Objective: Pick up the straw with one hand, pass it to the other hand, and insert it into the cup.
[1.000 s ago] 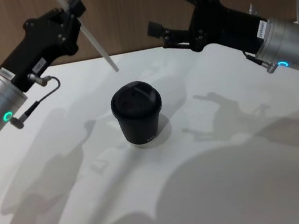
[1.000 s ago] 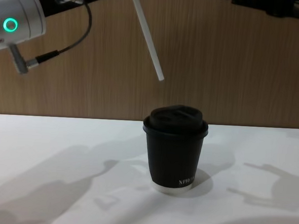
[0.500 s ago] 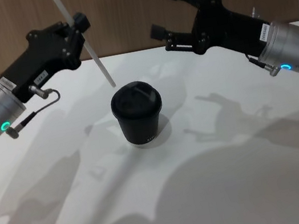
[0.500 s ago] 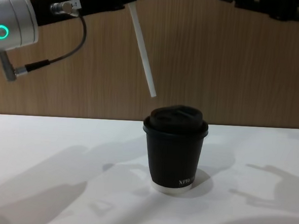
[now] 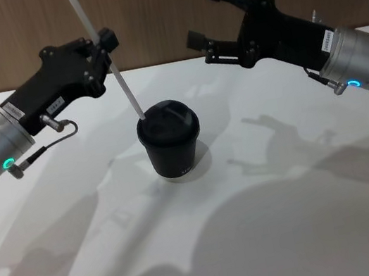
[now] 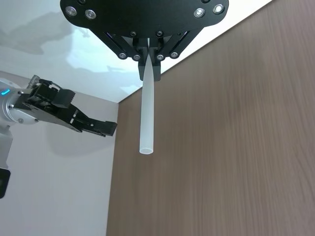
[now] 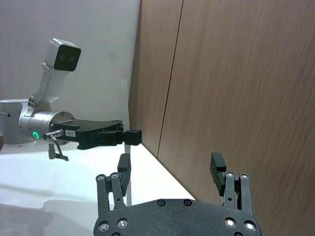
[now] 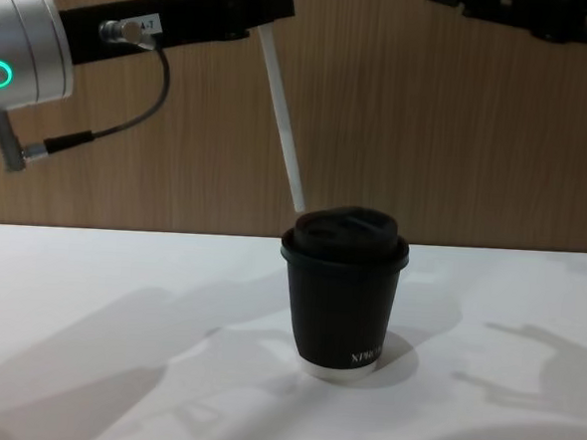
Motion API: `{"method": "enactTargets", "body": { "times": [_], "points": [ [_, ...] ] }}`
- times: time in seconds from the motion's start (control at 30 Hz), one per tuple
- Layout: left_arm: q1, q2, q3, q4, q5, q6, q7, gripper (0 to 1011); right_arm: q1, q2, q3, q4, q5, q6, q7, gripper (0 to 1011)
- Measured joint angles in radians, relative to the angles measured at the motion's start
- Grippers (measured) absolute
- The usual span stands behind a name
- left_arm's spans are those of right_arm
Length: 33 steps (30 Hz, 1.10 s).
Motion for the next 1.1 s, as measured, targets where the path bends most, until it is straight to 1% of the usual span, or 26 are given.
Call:
{"method": "enactTargets", "body": {
  "times": [0.6, 1.1],
  "points": [
    [0.000, -0.018, 0.011, 0.006, 0.014, 0.010, -0.021, 17, -0.002, 0.001, 0.000, -0.002, 0.000, 0.000, -0.001, 1001],
    [-0.004, -0.023, 0.017, 0.011, 0.013, 0.015, -0.032, 18, -0.002, 0.001, 0.000, -0.002, 0.000, 0.000, -0.001, 1001]
  ]
}}
